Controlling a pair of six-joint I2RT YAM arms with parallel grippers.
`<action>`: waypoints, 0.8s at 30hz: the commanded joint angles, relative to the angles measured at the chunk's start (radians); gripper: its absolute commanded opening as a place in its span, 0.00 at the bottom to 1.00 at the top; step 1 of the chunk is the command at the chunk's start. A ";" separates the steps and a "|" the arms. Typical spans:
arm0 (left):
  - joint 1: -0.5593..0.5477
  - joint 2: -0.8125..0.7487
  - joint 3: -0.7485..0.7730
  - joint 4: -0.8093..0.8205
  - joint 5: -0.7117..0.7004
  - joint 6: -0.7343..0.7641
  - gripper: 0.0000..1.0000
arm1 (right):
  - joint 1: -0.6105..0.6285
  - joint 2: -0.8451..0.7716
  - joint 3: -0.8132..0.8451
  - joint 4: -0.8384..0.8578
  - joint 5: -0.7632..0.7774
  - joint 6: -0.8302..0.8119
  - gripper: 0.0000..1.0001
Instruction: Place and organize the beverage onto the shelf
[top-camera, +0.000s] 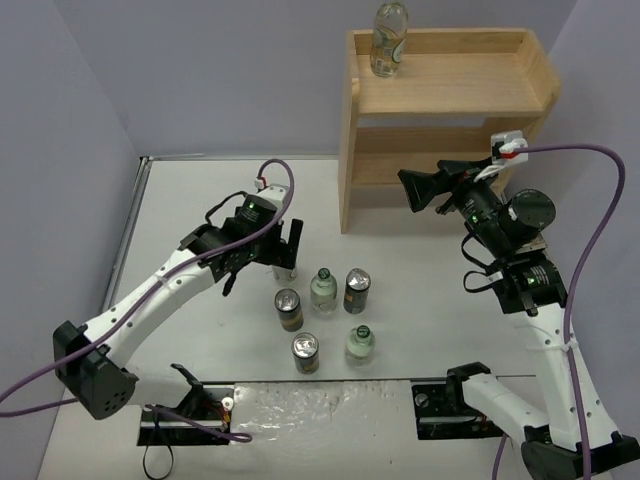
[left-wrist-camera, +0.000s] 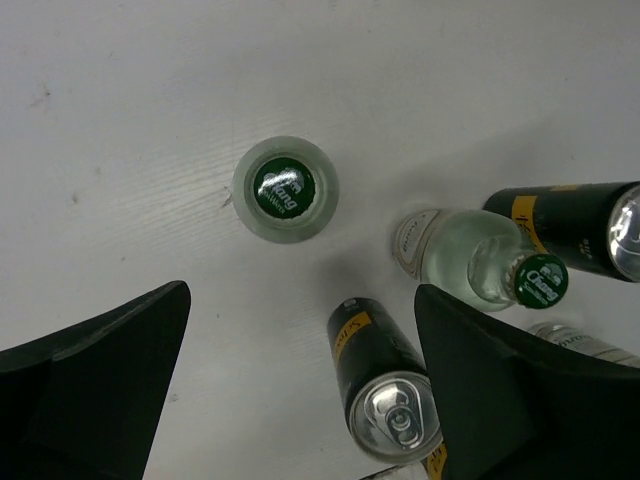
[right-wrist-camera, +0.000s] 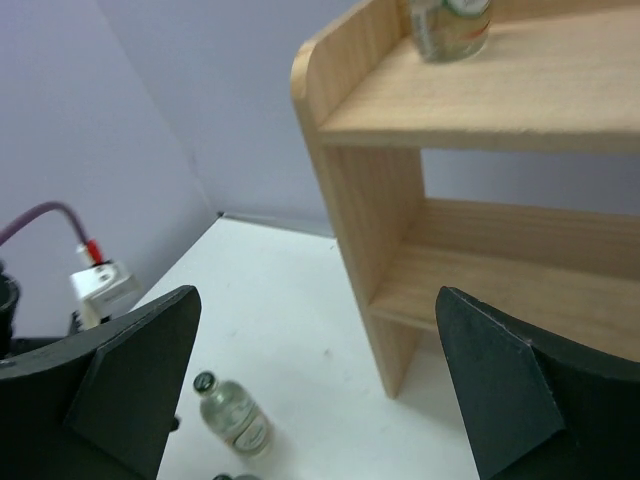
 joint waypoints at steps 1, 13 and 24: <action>-0.012 0.037 0.050 0.074 -0.061 -0.025 0.93 | 0.009 -0.020 -0.056 -0.023 -0.130 0.059 1.00; -0.016 0.235 0.067 0.166 -0.136 -0.045 0.61 | 0.014 -0.085 -0.148 -0.031 -0.185 0.066 0.99; -0.018 0.214 0.027 0.196 -0.191 -0.070 0.03 | 0.028 -0.088 -0.203 -0.023 -0.206 0.056 0.99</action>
